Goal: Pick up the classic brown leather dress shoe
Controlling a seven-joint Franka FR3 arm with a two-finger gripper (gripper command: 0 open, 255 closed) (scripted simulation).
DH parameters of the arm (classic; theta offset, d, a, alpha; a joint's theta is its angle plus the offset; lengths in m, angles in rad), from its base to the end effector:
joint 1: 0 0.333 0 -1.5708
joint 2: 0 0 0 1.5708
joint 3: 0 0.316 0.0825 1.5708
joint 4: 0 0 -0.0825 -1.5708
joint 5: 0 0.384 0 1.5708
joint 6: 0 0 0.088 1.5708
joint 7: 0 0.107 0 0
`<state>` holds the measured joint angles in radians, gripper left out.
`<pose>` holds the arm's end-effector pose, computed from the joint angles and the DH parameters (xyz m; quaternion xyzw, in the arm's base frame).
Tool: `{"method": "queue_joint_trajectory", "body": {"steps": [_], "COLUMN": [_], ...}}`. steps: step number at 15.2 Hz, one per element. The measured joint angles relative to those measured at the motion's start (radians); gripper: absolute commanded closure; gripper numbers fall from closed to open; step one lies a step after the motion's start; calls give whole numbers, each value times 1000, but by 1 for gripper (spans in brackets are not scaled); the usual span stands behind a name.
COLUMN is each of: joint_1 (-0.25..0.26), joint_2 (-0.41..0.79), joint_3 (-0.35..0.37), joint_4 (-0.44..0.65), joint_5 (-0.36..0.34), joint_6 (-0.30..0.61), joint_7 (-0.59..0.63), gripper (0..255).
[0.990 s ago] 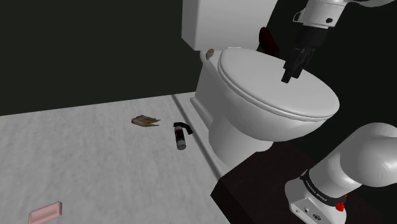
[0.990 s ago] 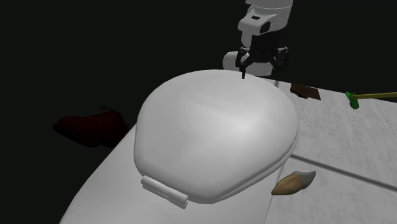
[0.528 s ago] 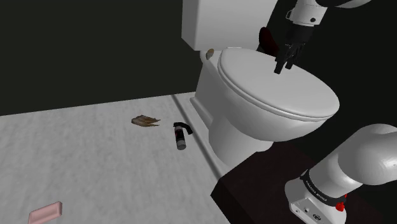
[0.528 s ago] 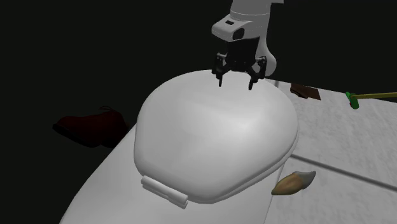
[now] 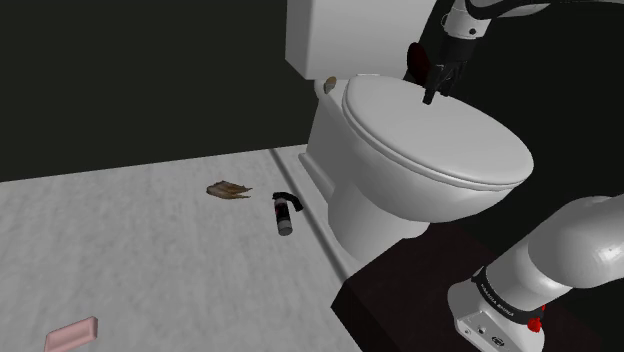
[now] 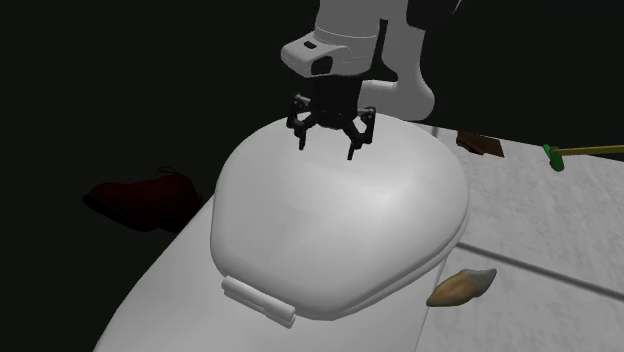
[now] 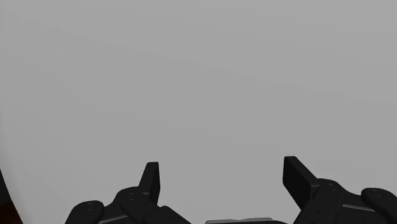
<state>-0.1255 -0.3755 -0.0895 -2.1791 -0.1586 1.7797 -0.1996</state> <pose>0.4257 -0.1111 0.5397 0.9980 0.0130 -0.0244 0.0572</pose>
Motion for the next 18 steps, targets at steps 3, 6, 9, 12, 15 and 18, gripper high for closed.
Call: {"method": "queue_joint_trajectory", "body": {"steps": [3,6,9,12,15,18], "joint_1": [-19,-37,-52,-71,-88,-103], "joint_2": [80,153,239,322,406,489], "joint_3": [-22,-45,-63,-85,-103,-116], "joint_4": [65,139,219,315,411,526], "joint_5": [-31,-57,-75,-88,-96,-99], "joint_6": [42,72,108,127,148,149], "joint_7": [-22,-46,-63,-90,-112,-131], "gripper": [0,0,0,0,0,0]}}
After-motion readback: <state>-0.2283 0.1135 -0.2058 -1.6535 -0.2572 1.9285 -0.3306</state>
